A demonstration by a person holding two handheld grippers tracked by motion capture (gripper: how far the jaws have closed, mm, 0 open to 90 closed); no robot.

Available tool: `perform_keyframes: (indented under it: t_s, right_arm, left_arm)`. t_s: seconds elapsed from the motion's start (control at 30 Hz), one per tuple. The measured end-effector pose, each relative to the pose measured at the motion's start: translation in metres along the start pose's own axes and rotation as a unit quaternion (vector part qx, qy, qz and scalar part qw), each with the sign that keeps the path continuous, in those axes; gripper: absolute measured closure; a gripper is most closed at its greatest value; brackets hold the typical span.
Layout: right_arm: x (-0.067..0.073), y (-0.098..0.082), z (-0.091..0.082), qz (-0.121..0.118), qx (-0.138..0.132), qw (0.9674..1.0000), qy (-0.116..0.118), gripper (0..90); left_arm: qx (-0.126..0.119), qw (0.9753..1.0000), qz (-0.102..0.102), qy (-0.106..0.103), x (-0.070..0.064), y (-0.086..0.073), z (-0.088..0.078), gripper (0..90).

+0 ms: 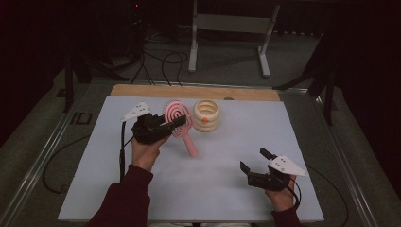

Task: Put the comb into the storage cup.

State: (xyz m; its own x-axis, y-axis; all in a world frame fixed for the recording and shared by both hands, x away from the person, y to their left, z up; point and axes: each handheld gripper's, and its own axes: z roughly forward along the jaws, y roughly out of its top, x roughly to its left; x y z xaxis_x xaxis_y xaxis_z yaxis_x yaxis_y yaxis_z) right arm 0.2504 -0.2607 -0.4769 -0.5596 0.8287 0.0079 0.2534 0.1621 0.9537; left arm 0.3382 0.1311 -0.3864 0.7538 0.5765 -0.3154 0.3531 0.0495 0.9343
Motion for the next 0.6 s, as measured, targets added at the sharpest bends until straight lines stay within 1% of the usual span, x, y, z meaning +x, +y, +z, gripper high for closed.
perform_keyframes:
  t_s: [0.17,0.3,0.6]
  right_arm:
    - [0.0001,-0.0011,-0.0003,0.001,-0.001,1.0000,0.000,9.2]
    - [-0.0005,-0.0018,-0.0015,0.004,0.002,1.0000,-0.003,9.2]
    - [-0.0001,-0.0023,-0.0012,0.004,0.002,1.0000,0.000,9.2]
  left_arm:
    - [0.000,1.0000,-0.001,0.001,0.0015,0.0008,0.0018,64.7]
    - [0.002,1.0000,0.001,0.004,0.0025,0.0029,0.0040,64.7]
    - [0.003,1.0000,0.005,0.006,0.0033,0.0065,0.0065,64.7]
